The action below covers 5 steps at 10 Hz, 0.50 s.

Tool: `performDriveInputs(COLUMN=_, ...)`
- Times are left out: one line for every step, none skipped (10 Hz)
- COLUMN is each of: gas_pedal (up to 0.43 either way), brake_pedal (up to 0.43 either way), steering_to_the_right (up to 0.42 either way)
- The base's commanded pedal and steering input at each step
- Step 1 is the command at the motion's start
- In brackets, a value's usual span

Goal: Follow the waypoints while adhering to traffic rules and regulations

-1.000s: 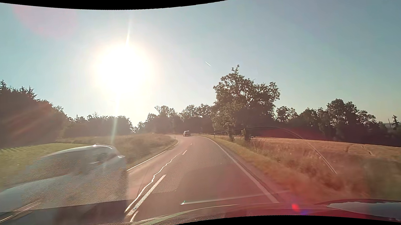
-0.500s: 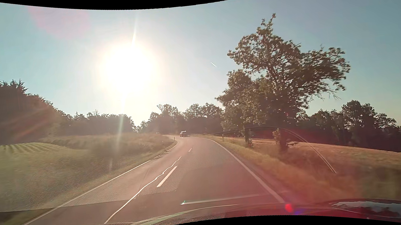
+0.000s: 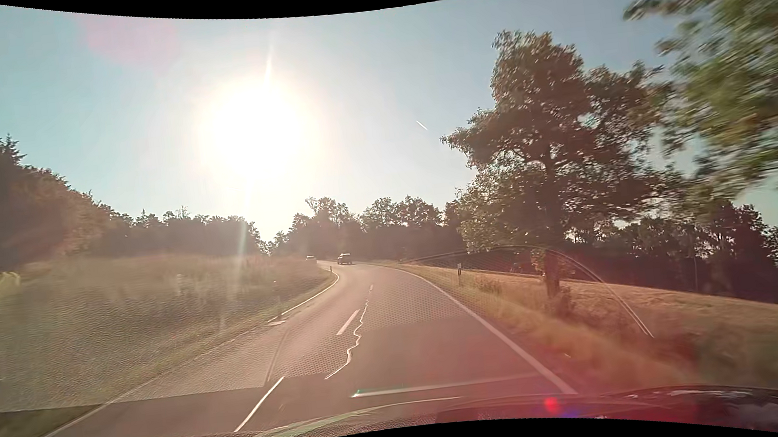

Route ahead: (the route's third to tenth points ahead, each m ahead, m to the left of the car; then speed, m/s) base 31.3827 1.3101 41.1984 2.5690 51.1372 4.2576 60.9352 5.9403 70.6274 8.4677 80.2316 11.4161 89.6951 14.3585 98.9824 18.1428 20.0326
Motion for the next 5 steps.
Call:
performDriveInputs(gas_pedal=0.429, brake_pedal=0.0, steering_to_the_right=-0.01)
performDriveInputs(gas_pedal=0.429, brake_pedal=0.0, steering_to_the_right=-0.01)
performDriveInputs(gas_pedal=0.429, brake_pedal=0.0, steering_to_the_right=-0.01)
performDriveInputs(gas_pedal=0.429, brake_pedal=0.0, steering_to_the_right=-0.011)
performDriveInputs(gas_pedal=0.429, brake_pedal=0.0, steering_to_the_right=-0.011)
